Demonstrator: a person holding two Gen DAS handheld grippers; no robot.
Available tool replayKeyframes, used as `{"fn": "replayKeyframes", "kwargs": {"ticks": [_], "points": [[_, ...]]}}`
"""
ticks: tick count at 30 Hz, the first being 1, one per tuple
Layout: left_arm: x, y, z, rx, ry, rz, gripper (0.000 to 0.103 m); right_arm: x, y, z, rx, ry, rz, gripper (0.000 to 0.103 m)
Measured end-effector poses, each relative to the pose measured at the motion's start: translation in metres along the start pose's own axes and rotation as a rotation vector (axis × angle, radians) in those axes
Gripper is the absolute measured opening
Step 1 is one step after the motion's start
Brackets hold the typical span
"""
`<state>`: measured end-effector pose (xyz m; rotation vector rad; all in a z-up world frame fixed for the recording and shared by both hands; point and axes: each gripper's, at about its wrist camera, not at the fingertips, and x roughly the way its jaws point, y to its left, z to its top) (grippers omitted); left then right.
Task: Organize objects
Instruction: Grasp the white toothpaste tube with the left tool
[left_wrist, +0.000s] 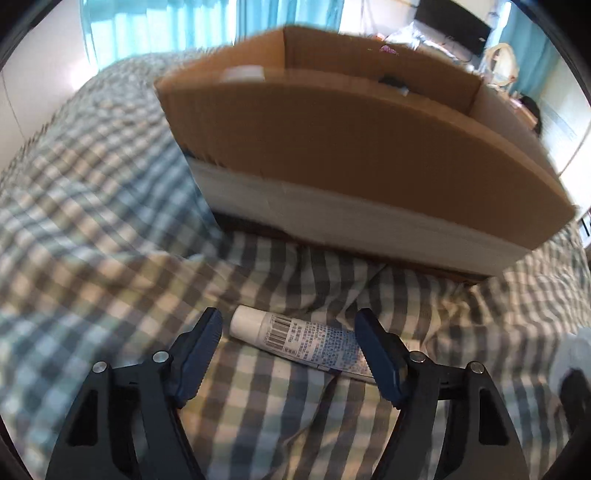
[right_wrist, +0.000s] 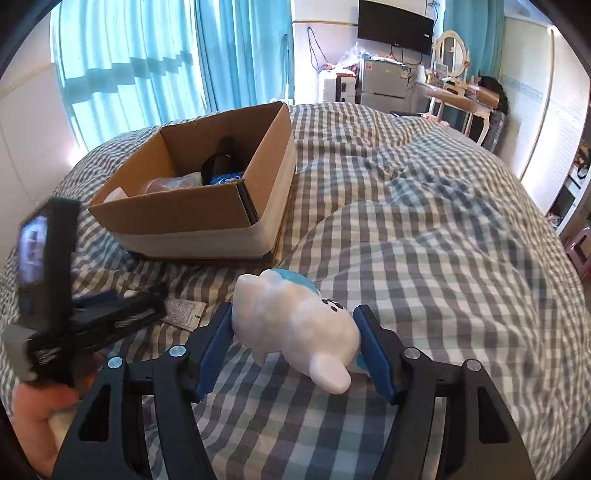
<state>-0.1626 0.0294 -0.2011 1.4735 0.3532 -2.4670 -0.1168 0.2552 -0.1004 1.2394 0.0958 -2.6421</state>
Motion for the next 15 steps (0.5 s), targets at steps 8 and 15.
{"fn": "replayKeyframes", "kwargs": {"ticks": [8,15], "points": [[0.014,-0.017,-0.005,0.035,0.000,0.046,0.063,0.006,-0.003,-0.004,0.020,0.006,0.024,0.065],[-0.013,-0.009,-0.018,0.086,0.044,-0.128,0.022,-0.002,0.000,-0.006,0.006,-0.009,-0.008,0.065]]}}
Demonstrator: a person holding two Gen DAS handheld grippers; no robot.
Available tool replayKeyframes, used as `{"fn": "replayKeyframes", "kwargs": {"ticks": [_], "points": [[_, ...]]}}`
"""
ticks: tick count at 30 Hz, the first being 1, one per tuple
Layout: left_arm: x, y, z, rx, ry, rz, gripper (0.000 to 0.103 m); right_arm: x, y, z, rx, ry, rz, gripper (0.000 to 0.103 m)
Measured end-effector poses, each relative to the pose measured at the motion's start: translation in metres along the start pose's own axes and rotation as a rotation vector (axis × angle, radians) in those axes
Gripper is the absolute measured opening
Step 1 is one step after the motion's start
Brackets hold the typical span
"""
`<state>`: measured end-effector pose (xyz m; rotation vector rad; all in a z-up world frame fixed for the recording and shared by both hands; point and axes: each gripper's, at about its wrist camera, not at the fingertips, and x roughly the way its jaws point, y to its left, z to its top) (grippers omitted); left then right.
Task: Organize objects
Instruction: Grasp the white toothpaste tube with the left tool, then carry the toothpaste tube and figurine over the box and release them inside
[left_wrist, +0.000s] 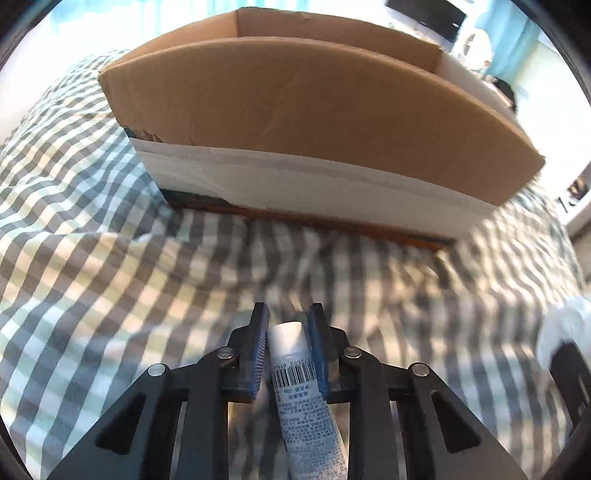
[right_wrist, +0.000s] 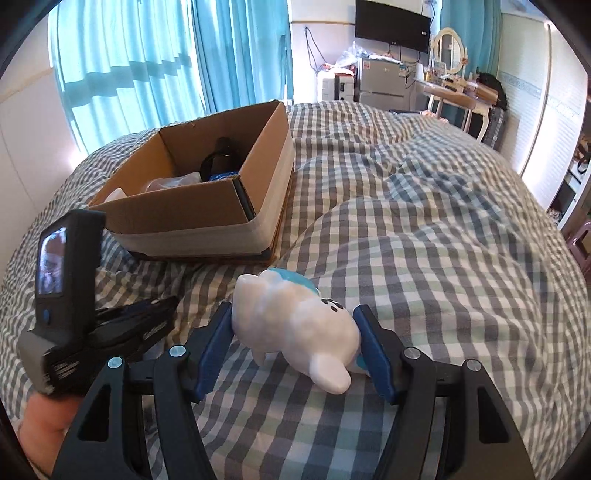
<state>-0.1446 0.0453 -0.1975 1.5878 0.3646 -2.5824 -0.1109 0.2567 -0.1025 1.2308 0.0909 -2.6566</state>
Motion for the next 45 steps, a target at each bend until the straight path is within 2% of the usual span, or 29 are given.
{"fn": "replayKeyframes", "kwargs": {"ticks": [2,8,11,13,16,17,20,28,38,45], "points": [[-0.012,0.001,-0.003,0.022,0.000,-0.041,0.021,-0.006,0.003,-0.001,-0.009,-0.012,-0.010,0.065],[-0.057,0.002,-0.019,0.090,-0.051,-0.092,0.020,-0.022,0.011,-0.005,-0.019,-0.029,-0.021,0.065],[-0.062,0.002,-0.029,0.133,-0.025,-0.106,0.022,-0.030,0.015,-0.006,-0.017,-0.036,-0.019,0.065],[-0.057,0.006,-0.033,0.153,-0.003,-0.107,0.028,-0.036,0.017,-0.007,-0.017,-0.043,-0.023,0.065],[-0.035,-0.001,-0.056,0.168,0.116,-0.124,0.030,-0.042,0.021,-0.009,-0.022,-0.046,-0.029,0.065],[-0.030,0.001,-0.062,0.164,0.125,-0.130,0.030,-0.044,0.021,-0.010,-0.024,-0.047,-0.031,0.065],[-0.037,0.000,-0.068,0.194,0.083,-0.127,0.025,-0.047,0.025,-0.011,-0.036,-0.049,-0.037,0.065],[-0.063,0.005,-0.056,0.219,-0.004,-0.095,0.025,-0.050,0.029,-0.015,-0.064,-0.030,-0.042,0.065],[-0.124,0.016,-0.043,0.248,-0.189,-0.024,0.025,-0.073,0.047,-0.016,-0.081,-0.050,0.001,0.065],[-0.167,0.029,-0.040,0.248,-0.287,-0.008,0.025,-0.098,0.066,-0.013,-0.112,-0.090,0.027,0.065]]}}
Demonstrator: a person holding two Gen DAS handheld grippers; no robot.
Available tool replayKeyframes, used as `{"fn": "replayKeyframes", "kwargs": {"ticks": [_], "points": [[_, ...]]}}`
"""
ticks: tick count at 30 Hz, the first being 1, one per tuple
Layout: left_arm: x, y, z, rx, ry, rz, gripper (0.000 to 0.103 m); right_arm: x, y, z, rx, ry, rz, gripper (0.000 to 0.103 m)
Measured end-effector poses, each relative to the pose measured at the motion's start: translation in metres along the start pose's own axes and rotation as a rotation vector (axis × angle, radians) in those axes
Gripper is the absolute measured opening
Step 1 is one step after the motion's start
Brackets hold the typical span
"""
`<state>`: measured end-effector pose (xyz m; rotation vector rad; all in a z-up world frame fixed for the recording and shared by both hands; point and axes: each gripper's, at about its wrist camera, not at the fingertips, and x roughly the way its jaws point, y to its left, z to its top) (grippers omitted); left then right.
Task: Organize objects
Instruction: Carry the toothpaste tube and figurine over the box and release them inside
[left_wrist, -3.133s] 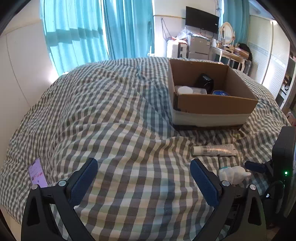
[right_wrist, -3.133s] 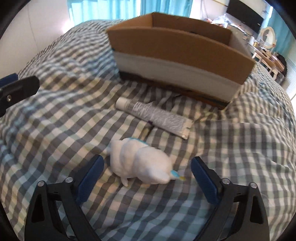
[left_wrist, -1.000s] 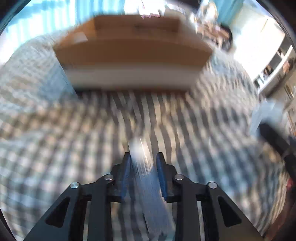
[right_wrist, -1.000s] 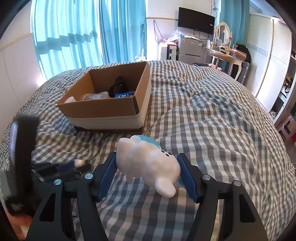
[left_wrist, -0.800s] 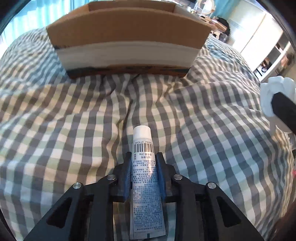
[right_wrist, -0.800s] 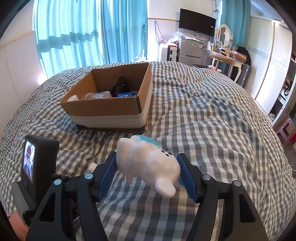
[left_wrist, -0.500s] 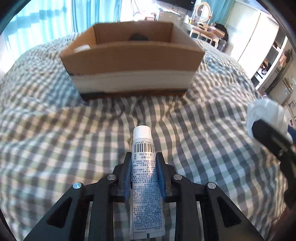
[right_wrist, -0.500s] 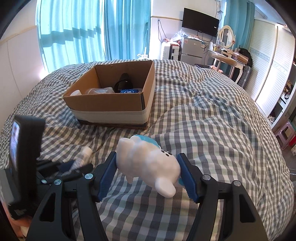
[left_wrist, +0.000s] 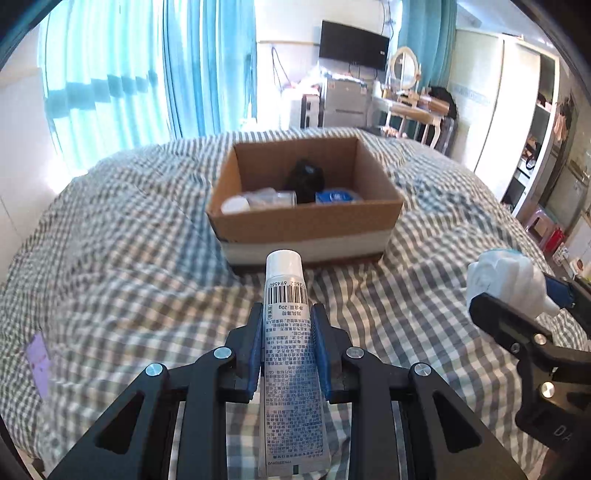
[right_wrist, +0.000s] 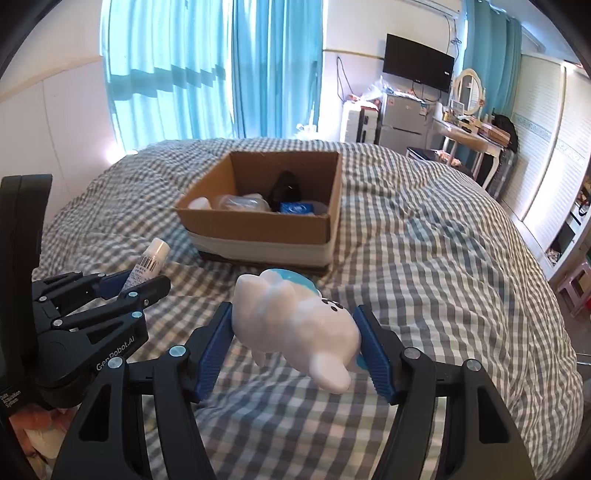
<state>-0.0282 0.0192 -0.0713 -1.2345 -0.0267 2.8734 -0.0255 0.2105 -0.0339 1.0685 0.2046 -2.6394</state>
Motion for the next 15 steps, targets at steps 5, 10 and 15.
{"fn": "replayKeyframes", "kwargs": {"ticks": [5,10,15], "points": [[-0.022,0.009,0.012,-0.012,-0.052,-0.003,0.025,-0.014,0.010,0.009,-0.016,-0.031,0.013,0.065],[-0.036,0.019,0.032,-0.017,-0.091,0.001,0.025,-0.025,0.006,0.024,-0.011,-0.061,0.036,0.065],[-0.035,0.021,0.058,-0.003,-0.114,0.011,0.025,-0.029,0.002,0.052,-0.023,-0.101,0.045,0.065]]}}
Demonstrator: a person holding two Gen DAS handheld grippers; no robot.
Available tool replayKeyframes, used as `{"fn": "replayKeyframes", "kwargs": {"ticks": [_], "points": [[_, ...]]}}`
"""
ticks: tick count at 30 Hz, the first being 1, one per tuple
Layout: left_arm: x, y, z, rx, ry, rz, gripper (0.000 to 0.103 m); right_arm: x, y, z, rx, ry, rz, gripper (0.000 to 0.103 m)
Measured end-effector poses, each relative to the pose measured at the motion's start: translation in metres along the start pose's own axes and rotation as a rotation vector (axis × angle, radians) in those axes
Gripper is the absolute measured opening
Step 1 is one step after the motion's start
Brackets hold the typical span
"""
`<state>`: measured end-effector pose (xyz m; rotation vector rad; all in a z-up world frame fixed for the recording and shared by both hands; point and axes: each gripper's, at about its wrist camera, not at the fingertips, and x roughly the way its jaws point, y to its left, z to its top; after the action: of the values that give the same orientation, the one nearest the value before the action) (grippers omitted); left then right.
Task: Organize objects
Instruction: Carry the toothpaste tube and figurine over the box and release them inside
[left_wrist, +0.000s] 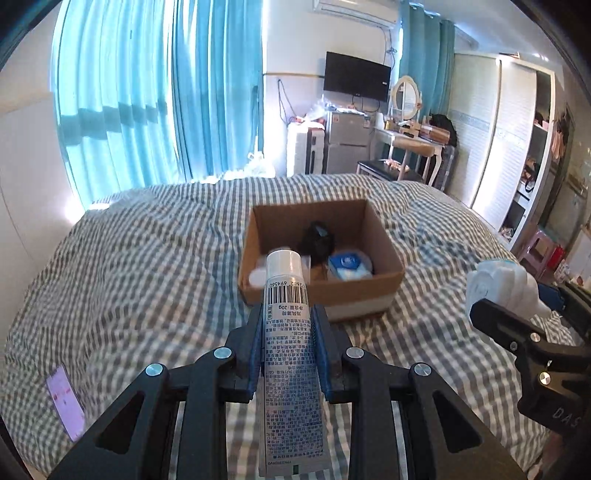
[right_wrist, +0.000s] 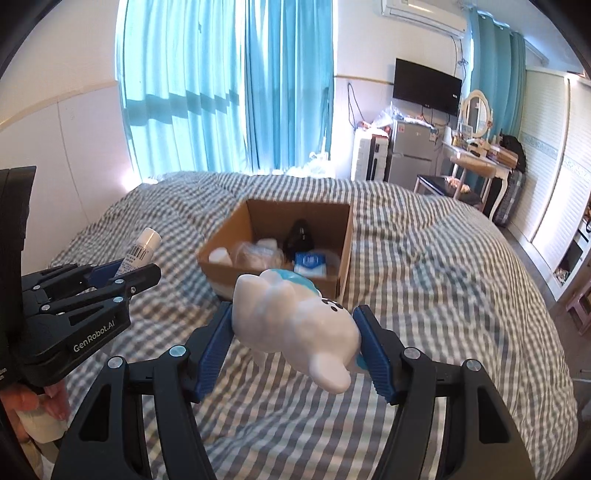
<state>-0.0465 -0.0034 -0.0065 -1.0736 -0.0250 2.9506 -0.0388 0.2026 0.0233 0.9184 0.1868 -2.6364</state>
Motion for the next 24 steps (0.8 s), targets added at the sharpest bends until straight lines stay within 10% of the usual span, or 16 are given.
{"fn": "replayKeyframes", "kwargs": {"ticks": [24], "points": [[0.164,0.006,0.130,0.035,0.046,0.008,0.025,0.148,-0.042,0.141,0.055,0.020,0.047,0.065]]}}
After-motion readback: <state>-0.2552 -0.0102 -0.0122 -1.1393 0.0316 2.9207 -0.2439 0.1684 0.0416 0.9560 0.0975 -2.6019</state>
